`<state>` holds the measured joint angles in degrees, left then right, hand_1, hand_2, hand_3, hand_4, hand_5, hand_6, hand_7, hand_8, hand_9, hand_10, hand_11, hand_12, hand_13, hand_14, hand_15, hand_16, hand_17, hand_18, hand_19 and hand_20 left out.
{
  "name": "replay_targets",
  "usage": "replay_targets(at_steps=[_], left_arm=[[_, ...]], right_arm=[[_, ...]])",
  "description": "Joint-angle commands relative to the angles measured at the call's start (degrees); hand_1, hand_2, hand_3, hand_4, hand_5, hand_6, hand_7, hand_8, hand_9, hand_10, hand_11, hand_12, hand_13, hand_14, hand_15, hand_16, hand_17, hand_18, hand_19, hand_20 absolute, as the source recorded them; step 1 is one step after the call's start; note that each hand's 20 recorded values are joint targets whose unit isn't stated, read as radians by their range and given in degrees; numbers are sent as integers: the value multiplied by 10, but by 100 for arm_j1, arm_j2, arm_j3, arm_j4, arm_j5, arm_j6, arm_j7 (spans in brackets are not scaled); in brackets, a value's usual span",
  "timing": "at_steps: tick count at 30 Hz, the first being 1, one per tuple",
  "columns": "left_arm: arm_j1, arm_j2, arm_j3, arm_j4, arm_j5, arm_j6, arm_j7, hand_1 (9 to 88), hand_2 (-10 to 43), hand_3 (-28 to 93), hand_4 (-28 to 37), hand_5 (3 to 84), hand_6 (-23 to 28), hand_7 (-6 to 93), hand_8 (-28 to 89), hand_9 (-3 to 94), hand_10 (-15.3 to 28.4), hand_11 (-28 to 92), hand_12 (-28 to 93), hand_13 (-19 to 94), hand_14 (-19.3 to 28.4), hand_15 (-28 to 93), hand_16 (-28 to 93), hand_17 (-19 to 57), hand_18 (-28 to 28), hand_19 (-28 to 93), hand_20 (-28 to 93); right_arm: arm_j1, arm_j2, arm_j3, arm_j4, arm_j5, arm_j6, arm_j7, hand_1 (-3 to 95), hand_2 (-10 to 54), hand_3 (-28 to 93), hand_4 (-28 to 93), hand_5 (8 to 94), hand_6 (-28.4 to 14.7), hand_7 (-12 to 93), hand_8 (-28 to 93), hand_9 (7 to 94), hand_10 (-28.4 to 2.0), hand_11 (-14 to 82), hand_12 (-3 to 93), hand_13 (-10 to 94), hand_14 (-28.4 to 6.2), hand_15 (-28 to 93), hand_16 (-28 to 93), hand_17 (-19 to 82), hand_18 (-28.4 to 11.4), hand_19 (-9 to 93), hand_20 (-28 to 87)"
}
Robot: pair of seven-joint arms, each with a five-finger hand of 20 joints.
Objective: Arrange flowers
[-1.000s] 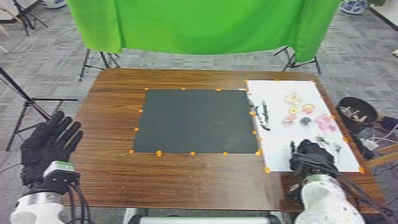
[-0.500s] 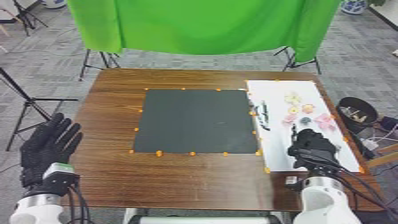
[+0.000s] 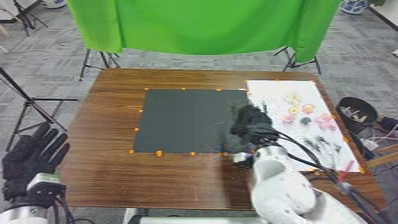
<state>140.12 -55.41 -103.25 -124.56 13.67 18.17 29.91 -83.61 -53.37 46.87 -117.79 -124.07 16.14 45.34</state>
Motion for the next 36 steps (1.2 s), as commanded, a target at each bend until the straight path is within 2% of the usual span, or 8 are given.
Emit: replay_targets(at_steps=[1,4,13,17,19,29,31,36], left_arm=[[-135,61,204,52,-96,105,-5,274,176,728,-282,404,99,150,-86,309,158,245,97,231,164,383,-87,-67,142,370,76],[-247,147,267,74,-48,110,-39,274,176,728,-282,403,99,149,-86,308,158,245,98,231,164,383,-86,-66,142,369,77],[-541,266,461,152,122,157,-355,273,176,729,-283,403,98,148,-85,308,158,244,98,231,164,382,-85,-67,142,369,79],[-785,211,673,290,87,37,-399,273,177,729,-283,403,98,148,-85,307,158,243,98,231,164,382,-85,-66,143,368,79],[-888,219,711,335,133,-27,-525,273,177,729,-283,402,98,149,-85,307,158,243,98,231,164,382,-85,-67,143,368,79],[-1136,286,886,408,183,-72,-550,273,177,729,-283,403,98,149,-86,305,158,244,99,231,164,382,-84,-66,143,368,79],[-1055,296,863,384,158,-78,-459,273,177,728,-283,403,98,149,-85,305,158,244,99,231,164,382,-85,-66,142,367,79],[-1140,286,916,411,141,-70,-481,273,177,728,-283,402,98,150,-85,305,157,244,99,231,164,383,-85,-66,142,367,80]], right_arm=[[1270,-1406,-449,604,655,-366,51,518,-95,897,-91,644,-11,773,62,937,-75,159,383,909,-54,223,518,359,-204,895,11],[1468,-1840,-641,969,983,-471,276,516,-95,899,-86,643,-14,773,65,937,-78,165,380,908,-56,228,514,356,-210,895,17],[1454,-2548,-1073,1678,1203,-691,691,513,-95,902,-78,643,-18,773,66,937,-81,170,377,906,-59,243,503,355,-220,891,28],[1474,-2704,-1305,1859,1002,-647,598,511,-95,904,-77,642,-19,774,67,937,-82,172,378,905,-60,248,503,354,-222,888,31],[1396,-2805,-1300,1921,972,-630,645,511,-95,904,-78,642,-19,774,68,937,-82,172,377,904,-61,249,501,353,-222,886,35],[1358,-3115,-1335,2327,687,-624,778,511,-95,904,-77,638,-19,776,74,937,-83,170,376,901,-61,258,492,351,-227,878,45],[1359,-3156,-1329,2400,675,-643,762,509,-95,906,-77,635,-22,777,77,937,-83,169,376,901,-62,259,489,351,-228,875,47],[1302,-3214,-1266,2501,630,-634,804,506,-95,906,-78,632,-19,779,79,937,-83,164,373,899,-63,261,486,353,-231,862,57]])
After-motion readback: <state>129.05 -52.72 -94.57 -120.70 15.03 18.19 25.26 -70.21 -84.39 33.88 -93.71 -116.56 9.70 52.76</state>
